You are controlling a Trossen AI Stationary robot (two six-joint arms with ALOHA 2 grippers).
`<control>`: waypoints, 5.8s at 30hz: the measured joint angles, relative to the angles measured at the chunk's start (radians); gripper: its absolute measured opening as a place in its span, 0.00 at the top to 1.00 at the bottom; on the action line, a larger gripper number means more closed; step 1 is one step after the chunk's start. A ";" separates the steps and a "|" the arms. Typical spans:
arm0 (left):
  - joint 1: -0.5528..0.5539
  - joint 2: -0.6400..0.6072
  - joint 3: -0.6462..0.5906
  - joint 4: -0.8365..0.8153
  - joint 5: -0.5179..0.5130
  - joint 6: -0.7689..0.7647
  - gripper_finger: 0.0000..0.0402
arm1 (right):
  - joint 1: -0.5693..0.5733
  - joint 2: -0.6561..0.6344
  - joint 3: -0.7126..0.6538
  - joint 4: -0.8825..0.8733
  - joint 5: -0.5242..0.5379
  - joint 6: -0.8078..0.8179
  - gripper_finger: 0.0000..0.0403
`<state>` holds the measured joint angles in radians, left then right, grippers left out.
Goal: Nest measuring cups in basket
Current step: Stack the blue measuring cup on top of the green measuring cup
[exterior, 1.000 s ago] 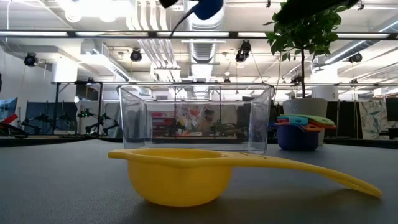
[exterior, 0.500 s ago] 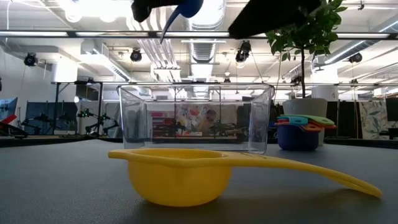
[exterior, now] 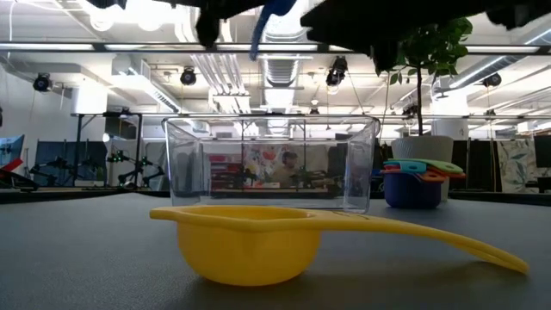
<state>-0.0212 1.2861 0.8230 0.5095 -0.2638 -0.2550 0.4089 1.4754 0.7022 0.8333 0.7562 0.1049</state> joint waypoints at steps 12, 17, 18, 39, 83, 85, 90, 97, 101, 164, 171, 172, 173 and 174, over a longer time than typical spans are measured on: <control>0.006 0.219 0.065 0.202 0.003 -0.013 1.00 | -0.081 0.021 -0.003 0.123 0.037 0.007 0.68; 0.007 0.265 0.105 0.201 0.019 -0.017 1.00 | -0.087 0.022 -0.003 0.135 0.030 0.000 0.66; 0.007 0.272 0.113 0.206 0.020 -0.017 1.00 | -0.088 0.022 -0.003 0.140 0.030 -0.002 0.66; 0.009 0.283 0.126 0.199 0.064 -0.017 1.00 | -0.102 0.032 -0.003 -0.082 0.118 0.136 0.66; 0.010 0.282 0.124 0.164 0.072 0.023 0.92 | -0.073 0.007 -0.003 0.038 0.188 -0.018 0.98; 0.011 0.269 0.122 0.122 0.071 0.045 0.87 | -0.056 -0.028 -0.003 -0.056 0.188 0.047 0.98; 0.018 0.203 0.123 0.009 0.065 0.075 0.75 | -0.013 -0.156 -0.003 -0.468 0.174 0.309 0.98; 0.019 0.133 0.122 -0.117 0.064 0.089 0.64 | 0.037 -0.341 -0.003 -1.036 -0.007 0.718 0.98; 0.018 0.134 0.122 -0.135 0.064 0.089 0.63 | 0.061 -0.417 -0.010 -1.140 -0.061 0.807 0.98; 0.018 0.192 0.105 -0.129 0.064 0.089 0.62 | -0.510 -0.871 -0.586 -0.658 -0.976 1.003 0.90; 0.018 0.192 0.104 -0.146 0.065 0.089 0.62 | -0.510 -0.872 -0.586 -0.673 -0.990 0.998 0.71; 0.018 0.192 0.104 -0.151 0.065 0.089 0.62 | -0.510 -0.872 -0.586 -0.677 -1.001 0.998 0.68; 0.018 0.192 0.104 -0.157 0.065 0.089 0.62 | -0.510 -0.872 -0.585 -0.688 -1.014 1.000 0.66; 0.018 0.192 0.104 -0.162 0.065 0.089 0.62 | -0.510 -0.872 -0.580 -0.716 -1.024 1.002 0.64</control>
<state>-0.0029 1.4784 0.9268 0.3472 -0.1989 -0.1660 -0.1009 0.6031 0.1224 0.1173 -0.2680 1.1069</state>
